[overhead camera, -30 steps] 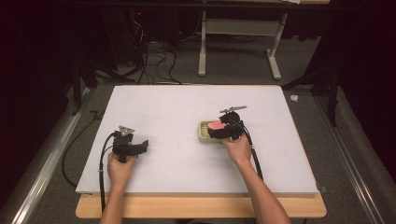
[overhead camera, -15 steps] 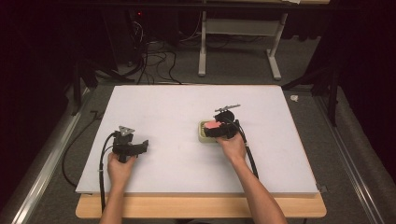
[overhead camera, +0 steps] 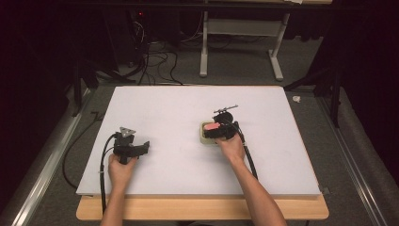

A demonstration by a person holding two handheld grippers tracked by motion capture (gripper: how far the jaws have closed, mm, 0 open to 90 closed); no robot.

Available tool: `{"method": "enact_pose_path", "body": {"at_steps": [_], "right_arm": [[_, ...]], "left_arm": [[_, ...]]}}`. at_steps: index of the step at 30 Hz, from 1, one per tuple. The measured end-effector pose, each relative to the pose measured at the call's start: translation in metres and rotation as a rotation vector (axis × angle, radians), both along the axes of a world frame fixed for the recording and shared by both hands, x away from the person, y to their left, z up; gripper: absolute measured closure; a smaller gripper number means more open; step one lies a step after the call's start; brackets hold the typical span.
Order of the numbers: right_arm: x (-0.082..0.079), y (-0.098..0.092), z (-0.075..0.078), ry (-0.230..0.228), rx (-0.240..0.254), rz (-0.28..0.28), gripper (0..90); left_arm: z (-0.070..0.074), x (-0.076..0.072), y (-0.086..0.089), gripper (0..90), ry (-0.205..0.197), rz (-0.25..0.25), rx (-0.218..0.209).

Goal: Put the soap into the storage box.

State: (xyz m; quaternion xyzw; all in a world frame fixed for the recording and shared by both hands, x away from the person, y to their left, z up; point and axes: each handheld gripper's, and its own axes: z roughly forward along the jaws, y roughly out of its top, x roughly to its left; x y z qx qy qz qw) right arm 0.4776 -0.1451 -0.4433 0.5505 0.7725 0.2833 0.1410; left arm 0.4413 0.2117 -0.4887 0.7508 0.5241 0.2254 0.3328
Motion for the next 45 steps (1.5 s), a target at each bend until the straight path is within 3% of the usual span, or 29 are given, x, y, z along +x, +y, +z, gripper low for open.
{"method": "enact_pose_path", "body": {"at_steps": [17,45], "right_arm": [[0.003,0.000,-0.004,0.020,-0.009,-0.031,13.2],[-0.008,-0.009,0.005,-0.059,0.023,-0.039,11.8]], "left_arm": [[0.000,0.000,0.000,20.5,0.000,0.000,0.000],[0.000,0.000,0.000,20.5,0.000,0.000,0.000]]}}
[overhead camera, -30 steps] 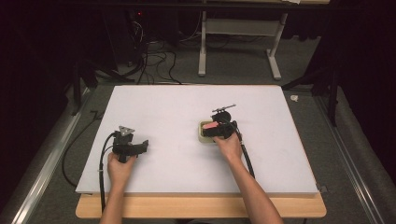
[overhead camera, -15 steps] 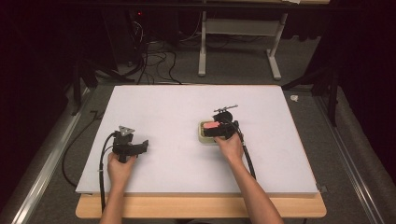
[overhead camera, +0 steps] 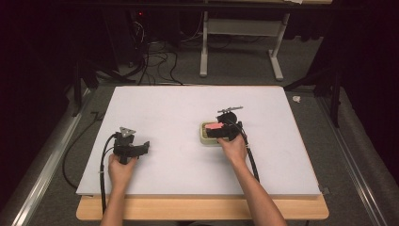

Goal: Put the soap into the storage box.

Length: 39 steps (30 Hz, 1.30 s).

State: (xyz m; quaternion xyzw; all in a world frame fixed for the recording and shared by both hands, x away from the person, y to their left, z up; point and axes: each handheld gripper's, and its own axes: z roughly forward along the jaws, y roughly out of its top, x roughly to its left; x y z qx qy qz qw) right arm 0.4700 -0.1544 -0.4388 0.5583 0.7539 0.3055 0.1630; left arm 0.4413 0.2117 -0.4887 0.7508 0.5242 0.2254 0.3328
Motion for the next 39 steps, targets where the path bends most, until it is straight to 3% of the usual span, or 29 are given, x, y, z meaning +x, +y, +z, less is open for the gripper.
{"method": "enact_pose_path", "body": {"at_steps": [13,18,39], "right_arm": [[-0.011,-0.011,0.008,-0.045,0.011,0.009,13.1],[-0.013,-0.015,0.010,-0.042,0.020,0.012,13.4],[-0.026,-0.041,0.026,-0.094,0.040,-0.011,14.7]], "left_arm": [[0.000,0.000,0.000,20.5,-0.001,0.000,0.000],[0.000,0.000,0.000,20.5,-0.001,0.000,0.000],[0.000,0.000,0.000,20.5,-0.001,0.000,0.000]]}}
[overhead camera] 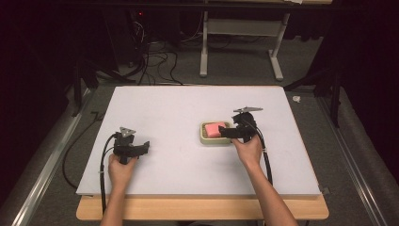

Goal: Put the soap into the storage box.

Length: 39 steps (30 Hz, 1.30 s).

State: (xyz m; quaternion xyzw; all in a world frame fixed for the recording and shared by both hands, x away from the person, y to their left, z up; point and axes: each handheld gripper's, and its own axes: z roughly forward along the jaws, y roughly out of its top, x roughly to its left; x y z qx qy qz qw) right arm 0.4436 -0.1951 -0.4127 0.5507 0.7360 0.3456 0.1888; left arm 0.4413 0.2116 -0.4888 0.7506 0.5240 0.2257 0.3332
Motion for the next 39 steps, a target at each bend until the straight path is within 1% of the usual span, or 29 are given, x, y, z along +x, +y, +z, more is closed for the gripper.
{"method": "enact_pose_path", "body": {"at_steps": [3,9,15,17,21,37,39], "right_arm": [[-0.001,-0.004,0.001,-0.007,-0.005,-0.002,14.9],[-0.004,-0.012,0.004,-0.003,-0.008,-0.005,15.9],[-0.009,-0.019,0.008,-0.014,-0.010,-0.006,16.6],[-0.012,-0.023,0.008,-0.025,-0.002,-0.009,17.2],[-0.017,-0.032,0.006,-0.028,0.005,-0.018,17.5],[-0.030,-0.053,0.005,-0.058,0.032,-0.053,18.6],[-0.031,-0.055,0.004,-0.056,0.039,-0.059,18.8]], "left_arm": [[0.000,0.000,0.000,20.5,0.000,0.000,0.000],[0.000,0.000,0.000,20.5,0.000,0.000,0.000],[0.000,0.000,0.000,20.5,0.001,0.000,0.001],[0.000,0.000,0.000,20.5,0.000,0.000,0.000],[0.000,0.000,0.000,20.5,0.000,0.000,0.000],[0.000,0.000,0.000,20.5,0.000,0.000,0.001],[0.000,0.000,0.000,20.6,0.000,0.000,0.001]]}}
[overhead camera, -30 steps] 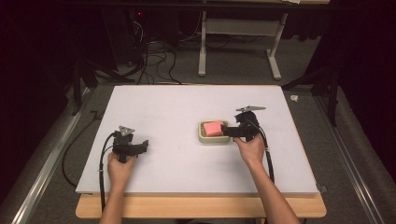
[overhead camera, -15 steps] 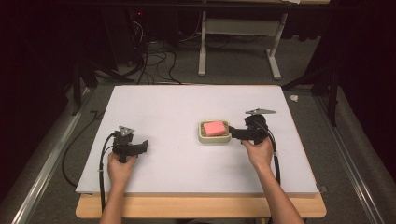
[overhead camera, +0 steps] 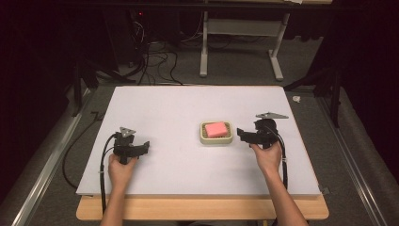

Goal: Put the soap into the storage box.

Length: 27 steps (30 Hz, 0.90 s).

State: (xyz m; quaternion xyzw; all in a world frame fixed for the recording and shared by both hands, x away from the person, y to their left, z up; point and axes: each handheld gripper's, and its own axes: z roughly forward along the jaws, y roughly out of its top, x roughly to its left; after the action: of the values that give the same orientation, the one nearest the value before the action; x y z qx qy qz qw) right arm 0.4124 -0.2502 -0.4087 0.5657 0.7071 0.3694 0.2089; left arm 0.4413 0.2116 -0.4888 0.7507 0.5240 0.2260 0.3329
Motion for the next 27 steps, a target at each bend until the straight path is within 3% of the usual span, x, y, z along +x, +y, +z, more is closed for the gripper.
{"method": "enact_pose_path", "body": {"at_steps": [27], "right_arm": [[-0.016,-0.022,-0.009,-0.015,0.032,-0.039,20.0]], "left_arm": [[0.000,0.000,0.000,20.5,0.000,0.000,0.000]]}}
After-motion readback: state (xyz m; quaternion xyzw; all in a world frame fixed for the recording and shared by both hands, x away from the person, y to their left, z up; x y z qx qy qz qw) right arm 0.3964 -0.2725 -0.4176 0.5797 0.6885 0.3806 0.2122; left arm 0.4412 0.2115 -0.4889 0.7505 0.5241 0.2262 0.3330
